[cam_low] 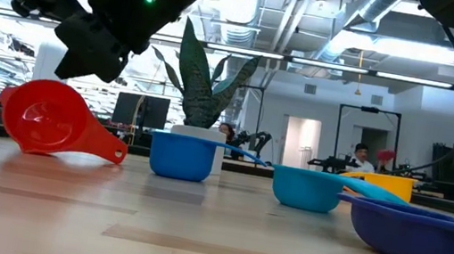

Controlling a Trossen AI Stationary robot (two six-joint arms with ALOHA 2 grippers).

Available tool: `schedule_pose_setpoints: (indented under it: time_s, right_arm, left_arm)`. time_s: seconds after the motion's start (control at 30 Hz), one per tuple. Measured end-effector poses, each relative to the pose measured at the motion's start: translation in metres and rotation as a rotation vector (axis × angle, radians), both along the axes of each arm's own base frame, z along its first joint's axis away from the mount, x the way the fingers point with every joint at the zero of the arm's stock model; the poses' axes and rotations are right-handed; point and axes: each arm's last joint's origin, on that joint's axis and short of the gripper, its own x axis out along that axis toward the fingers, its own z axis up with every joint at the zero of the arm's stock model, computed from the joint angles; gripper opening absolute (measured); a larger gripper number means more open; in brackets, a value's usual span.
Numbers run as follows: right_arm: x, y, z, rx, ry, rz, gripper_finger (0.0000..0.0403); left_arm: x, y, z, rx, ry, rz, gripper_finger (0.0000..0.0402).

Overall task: Nest measuring cups in basket
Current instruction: Move the orange measuring cup to the center right of the table

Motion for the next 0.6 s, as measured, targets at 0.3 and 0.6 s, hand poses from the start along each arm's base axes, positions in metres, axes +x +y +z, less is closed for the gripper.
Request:
schedule_pose_setpoints:
  time_s: [0.3, 0.6]
  right_arm:
    - [0.006, -0.021, -0.002, 0.068, -0.017, 0.009, 0.0255]
    - [0.012, -0.04, -0.011, 0.15, -0.034, 0.016, 0.0255]
  left_arm:
    - [0.0, 0.0, 0.0, 0.0, 0.0, 0.0, 0.0]
    - [0.0, 0.0, 0.0, 0.001, 0.0, 0.0, 0.0]
